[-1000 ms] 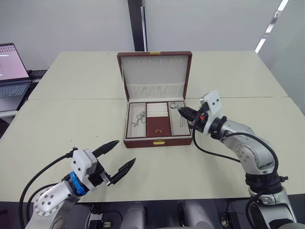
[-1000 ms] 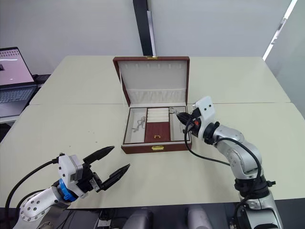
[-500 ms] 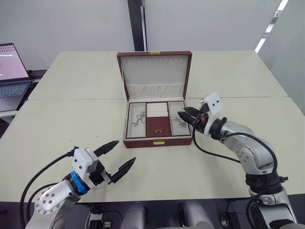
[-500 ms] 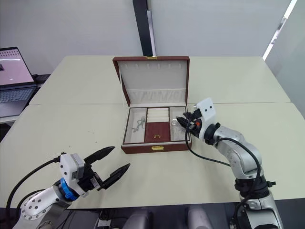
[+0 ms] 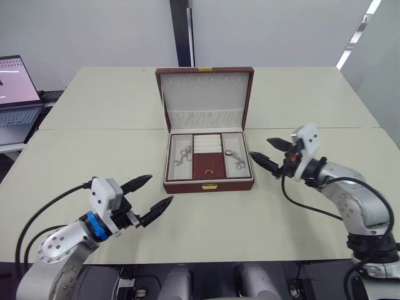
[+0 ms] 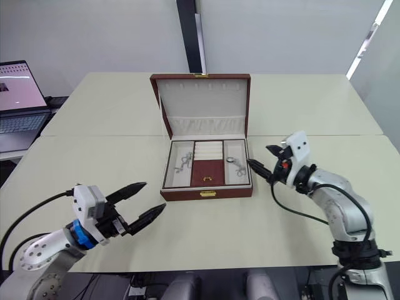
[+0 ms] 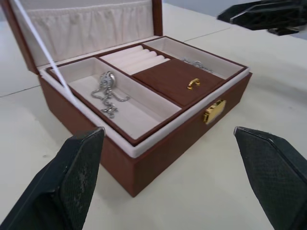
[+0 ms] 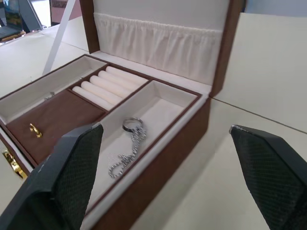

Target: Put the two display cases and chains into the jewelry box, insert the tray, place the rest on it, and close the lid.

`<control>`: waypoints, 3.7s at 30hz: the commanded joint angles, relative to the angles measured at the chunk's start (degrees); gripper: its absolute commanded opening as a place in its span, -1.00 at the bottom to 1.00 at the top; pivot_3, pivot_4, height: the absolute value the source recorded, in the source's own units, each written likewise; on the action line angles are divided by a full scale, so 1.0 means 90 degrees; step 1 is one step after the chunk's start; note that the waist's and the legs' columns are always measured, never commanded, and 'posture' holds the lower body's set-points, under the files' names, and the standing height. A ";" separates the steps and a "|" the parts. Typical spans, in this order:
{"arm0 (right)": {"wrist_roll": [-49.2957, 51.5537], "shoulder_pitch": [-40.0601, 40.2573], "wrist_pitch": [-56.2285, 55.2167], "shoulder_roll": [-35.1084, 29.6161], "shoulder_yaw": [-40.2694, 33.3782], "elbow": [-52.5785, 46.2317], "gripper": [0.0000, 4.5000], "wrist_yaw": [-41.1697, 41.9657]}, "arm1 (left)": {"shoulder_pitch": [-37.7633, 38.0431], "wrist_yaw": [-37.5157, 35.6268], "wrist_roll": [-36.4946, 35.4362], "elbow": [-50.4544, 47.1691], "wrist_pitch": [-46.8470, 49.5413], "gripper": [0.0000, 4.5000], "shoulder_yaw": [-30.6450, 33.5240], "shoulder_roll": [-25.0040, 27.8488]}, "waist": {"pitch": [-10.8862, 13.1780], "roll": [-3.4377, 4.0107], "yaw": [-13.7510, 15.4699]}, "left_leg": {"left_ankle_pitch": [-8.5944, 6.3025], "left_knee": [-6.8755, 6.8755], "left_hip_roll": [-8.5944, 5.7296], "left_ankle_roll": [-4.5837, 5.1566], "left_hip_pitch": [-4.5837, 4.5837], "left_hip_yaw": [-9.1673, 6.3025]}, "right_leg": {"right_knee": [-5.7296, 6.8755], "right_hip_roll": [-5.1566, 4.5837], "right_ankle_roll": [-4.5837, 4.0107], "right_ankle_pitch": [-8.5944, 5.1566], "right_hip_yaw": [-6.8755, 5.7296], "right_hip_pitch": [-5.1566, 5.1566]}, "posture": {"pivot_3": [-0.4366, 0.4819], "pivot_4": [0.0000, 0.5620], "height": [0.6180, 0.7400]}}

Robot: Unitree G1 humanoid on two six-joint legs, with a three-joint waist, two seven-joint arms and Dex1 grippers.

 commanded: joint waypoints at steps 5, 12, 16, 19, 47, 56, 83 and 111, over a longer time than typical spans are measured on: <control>-0.0444 0.0386 -0.1742 -0.0992 -0.0682 0.1647 0.99 0.1227 | -0.0474 0.0140 -0.0024 0.0851 0.0342 1.00 0.0629 0.0274 | 0.0003 -0.0003 -0.0020 | -0.0001 0.0000 0.0001 0.0001 0.0002 0.0004 | -0.0001 0.0000 0.0000 0.0000 0.0002 0.0001 | -0.05 -0.47 1.00; -0.0641 0.0428 -0.2452 -0.1141 -0.0868 0.2561 0.99 0.1494 | -0.0526 0.0503 0.0253 0.1556 0.0290 1.00 0.1182 0.0289 | 0.0008 0.0005 -0.0037 | -0.0001 0.0000 0.0005 0.0001 0.0004 0.0005 | 0.0003 0.0002 0.0000 0.0000 0.0005 0.0000 | -0.05 -0.47 1.00; -0.0659 0.0412 -0.2551 -0.1069 -0.0887 0.2657 0.99 0.1449 | -0.0663 0.0602 0.0457 0.2115 0.0166 1.00 0.1401 0.0345 | 0.0008 0.0005 -0.0017 | -0.0001 0.0001 0.0004 0.0001 0.0004 0.0004 | 0.0003 0.0001 0.0000 0.0000 0.0004 0.0000 | -0.05 -0.47 1.00; -0.0707 0.0420 -0.2589 -0.1044 -0.0875 0.2680 0.99 0.1429 | -0.0779 0.0638 0.0577 0.2441 0.0114 1.00 0.1520 0.0402 | 0.0009 0.0005 -0.0008 | -0.0001 0.0000 0.0004 0.0001 0.0003 0.0003 | 0.0002 0.0000 0.0000 0.0000 0.0003 0.0000 | -0.05 -0.47 1.00; -0.1174 -0.0220 -0.2251 -0.0001 0.0483 0.2220 -0.23 0.1023 | -0.2385 0.0899 0.1557 0.3044 0.0074 -0.21 -0.0226 -0.0295 | 0.0008 0.0006 -0.0008 | 0.0001 0.0004 -0.0002 -0.0001 0.0002 0.0001 | 0.0006 -0.0008 0.0001 0.0002 0.0001 0.0000 | -0.05 -0.47 1.00; -0.1621 -0.0718 -0.2440 0.0520 0.0945 0.2620 -0.99 0.0773 | -0.3170 0.0821 0.1766 0.3350 0.0066 -1.00 -0.1010 -0.0836 | 0.0008 0.0005 -0.0002 | 0.0001 0.0006 -0.0006 -0.0002 -0.0002 0.0001 | 0.0008 -0.0011 0.0001 0.0002 -0.0001 -0.0005 | -0.05 -0.47 1.00; -0.0831 0.0427 -0.0808 0.0416 0.1290 0.0391 -0.99 0.1511 | -0.1991 0.0004 0.1231 0.1935 0.0542 -1.00 -0.1163 -0.0859 | 0.0008 0.0006 -0.0003 | 0.0000 0.0004 -0.0005 -0.0001 -0.0005 0.0000 | 0.0007 -0.0012 0.0001 0.0002 0.0001 -0.0009 | -0.05 -0.47 1.00; -0.0487 0.1223 -0.0500 0.0048 0.0411 -0.0059 -0.99 0.1195 | -0.0586 -0.0258 0.0919 0.1261 -0.0615 -1.00 -0.0205 -0.0825 | 0.0008 0.0005 0.0003 | 0.0000 0.0004 -0.0004 -0.0001 -0.0003 0.0002 | 0.0003 -0.0013 0.0001 0.0001 0.0001 -0.0004 | -0.05 -0.47 1.00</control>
